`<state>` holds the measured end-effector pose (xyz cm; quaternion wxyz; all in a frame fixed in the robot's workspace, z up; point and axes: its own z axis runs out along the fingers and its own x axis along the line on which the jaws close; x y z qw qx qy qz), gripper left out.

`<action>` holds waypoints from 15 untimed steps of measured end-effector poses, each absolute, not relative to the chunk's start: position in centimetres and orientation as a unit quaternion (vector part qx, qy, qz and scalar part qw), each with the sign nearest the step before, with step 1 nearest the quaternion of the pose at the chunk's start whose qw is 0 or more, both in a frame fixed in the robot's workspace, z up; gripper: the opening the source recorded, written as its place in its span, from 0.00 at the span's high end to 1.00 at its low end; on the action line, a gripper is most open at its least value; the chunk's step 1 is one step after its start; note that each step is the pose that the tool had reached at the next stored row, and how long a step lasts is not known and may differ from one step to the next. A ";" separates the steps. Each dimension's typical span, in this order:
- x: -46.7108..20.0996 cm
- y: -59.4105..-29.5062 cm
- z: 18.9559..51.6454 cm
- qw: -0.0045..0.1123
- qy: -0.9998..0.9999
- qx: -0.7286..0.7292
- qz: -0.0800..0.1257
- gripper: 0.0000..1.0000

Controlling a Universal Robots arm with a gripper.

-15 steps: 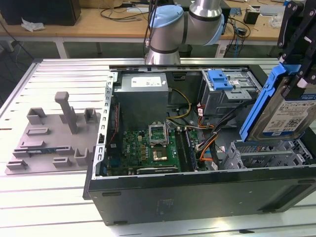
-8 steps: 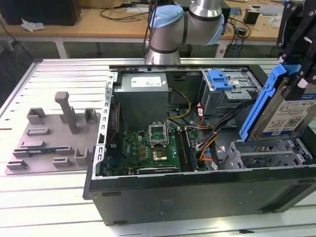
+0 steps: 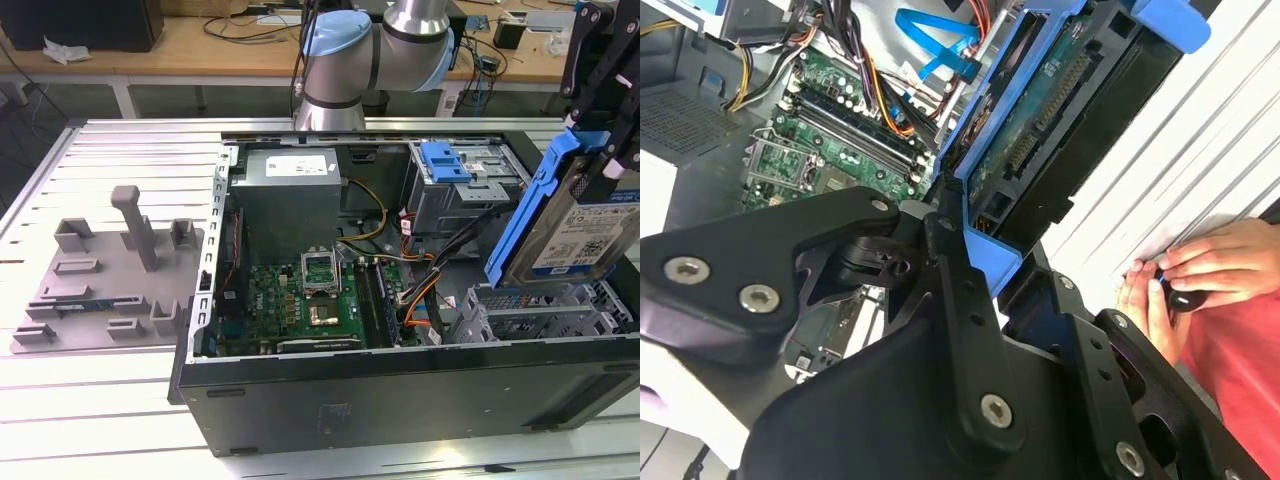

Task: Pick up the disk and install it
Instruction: 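Insert the disk into the insertion slot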

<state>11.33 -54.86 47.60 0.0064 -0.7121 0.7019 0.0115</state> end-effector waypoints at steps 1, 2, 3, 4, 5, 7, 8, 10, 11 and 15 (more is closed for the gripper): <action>11.3 -54.9 47.6 0.006 0.704 -0.710 0.012 0.63; 11.3 -54.9 47.6 0.006 0.705 -0.709 0.012 0.63; 11.3 -54.9 47.6 0.006 0.708 -0.706 0.012 0.63; 11.3 -54.9 47.6 0.006 0.708 -0.706 0.012 0.63; 11.3 -54.8 47.6 0.006 0.708 -0.706 0.012 0.63; 11.3 -54.7 47.6 0.006 0.708 -0.706 0.011 0.63; 11.3 -54.7 47.5 0.006 0.708 -0.706 0.011 0.63; 11.3 -54.7 47.5 0.006 0.708 -0.706 0.011 0.63; 11.3 -54.7 47.5 0.006 0.708 -0.706 0.011 0.63; 11.3 -54.7 47.5 0.006 0.708 -0.706 0.011 0.63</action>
